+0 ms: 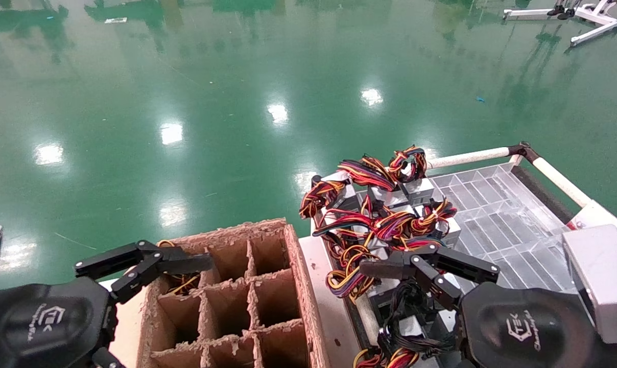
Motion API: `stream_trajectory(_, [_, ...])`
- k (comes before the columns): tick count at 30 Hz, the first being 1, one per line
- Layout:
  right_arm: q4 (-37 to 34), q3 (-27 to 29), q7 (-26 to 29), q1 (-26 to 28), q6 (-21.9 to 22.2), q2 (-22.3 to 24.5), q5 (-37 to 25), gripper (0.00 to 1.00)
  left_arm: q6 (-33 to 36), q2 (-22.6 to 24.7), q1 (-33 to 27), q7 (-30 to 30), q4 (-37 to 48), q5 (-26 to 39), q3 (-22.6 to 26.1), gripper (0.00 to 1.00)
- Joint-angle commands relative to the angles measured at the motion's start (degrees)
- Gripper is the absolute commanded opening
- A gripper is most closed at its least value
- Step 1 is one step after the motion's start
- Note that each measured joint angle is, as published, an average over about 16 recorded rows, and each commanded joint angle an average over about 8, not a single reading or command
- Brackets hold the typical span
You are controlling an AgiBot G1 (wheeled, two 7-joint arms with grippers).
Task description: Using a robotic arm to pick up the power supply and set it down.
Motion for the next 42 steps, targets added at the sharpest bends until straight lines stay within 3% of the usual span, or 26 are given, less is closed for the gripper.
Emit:
stream_trajectory(1, [0.00,0.00,0.00,0.00,0.00,0.00,0.00,1.00,0.00,0.00,0.00,0.00,0.00,0.00,0.00,0.00])
stream_trajectory(16, [-0.04,-0.07,0.02,-0.02,0.02,-0.06,-0.09,1.00,0.00,0.00,0.00,0.00,0.00,0.00,0.00,0.00])
stream_trajectory(21, [-1.58,-1.47,-0.14,0.69,0.28,-2.10,-1.81,1.00,0.00,0.00,0.00,0.00,0.00,0.00,0.00,0.00])
stream_trajectory(33, [-15.54,-9.87,-3.08,11.22,-1.24,-15.85,-13.16,1.00,0.00,0.00,-0.01,0.00,0.01,0.00,0.01,0.00])
stream_trajectory(42, [-32.92,-15.26,-11.56,19.63,-1.62,-29.07,-20.79,1.00,0.00,0.00,-0.01,0.00,0.01,0.00,0.01,0.00])
